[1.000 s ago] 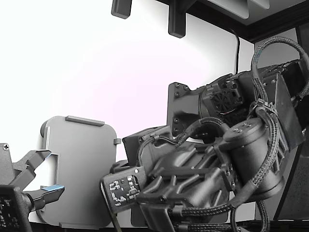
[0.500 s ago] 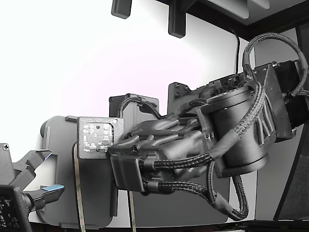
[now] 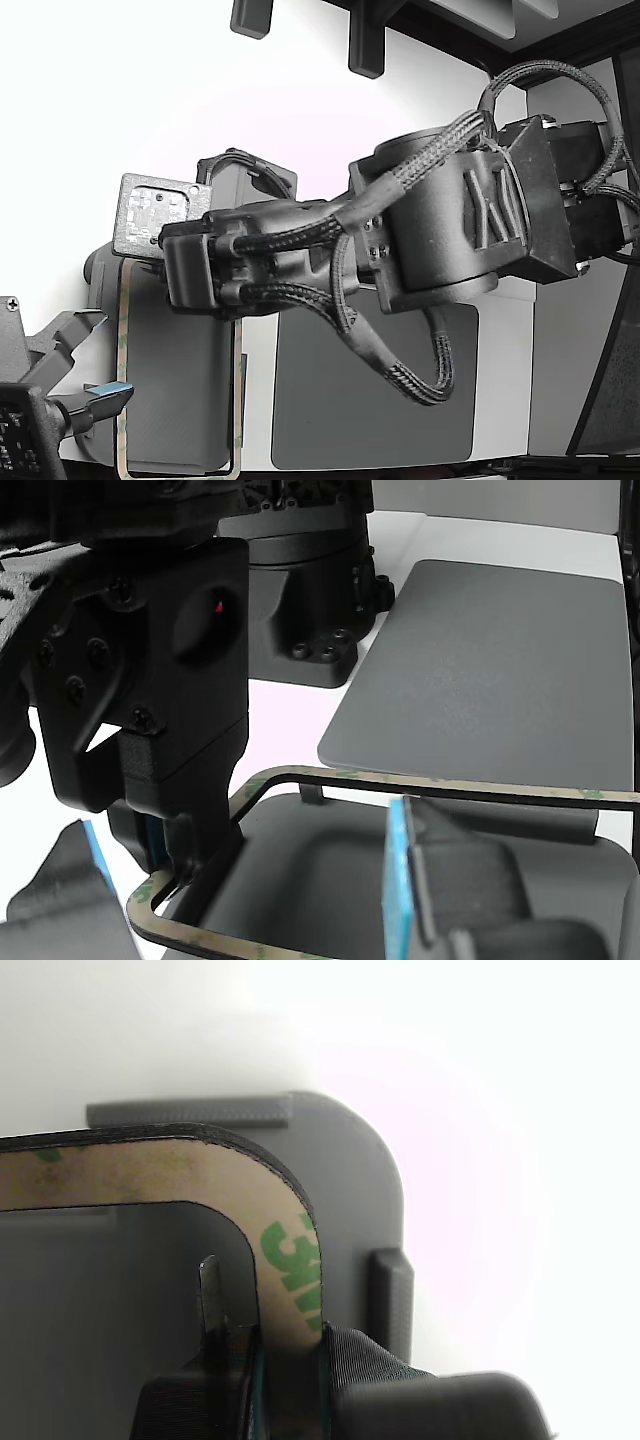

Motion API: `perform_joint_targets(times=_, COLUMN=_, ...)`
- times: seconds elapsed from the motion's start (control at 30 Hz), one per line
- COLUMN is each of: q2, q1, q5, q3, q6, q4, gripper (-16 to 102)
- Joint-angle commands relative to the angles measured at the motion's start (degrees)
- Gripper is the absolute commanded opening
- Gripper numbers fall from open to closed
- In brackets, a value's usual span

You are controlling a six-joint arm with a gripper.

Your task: Move top rectangular frame to the holder.

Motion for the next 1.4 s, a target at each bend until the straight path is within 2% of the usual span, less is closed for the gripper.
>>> perform_joint_targets(times=0.0, q2=0.4, q1=-1.0, q5=-0.2, q3=-2.3, q6=0.5, q4=0.5, gripper=-10)
perform_joint_targets(times=1.37, q2=-0.6, q1=-0.4, q5=1.9, q3=1.9, q6=1.1, q4=0.5, gripper=-10)
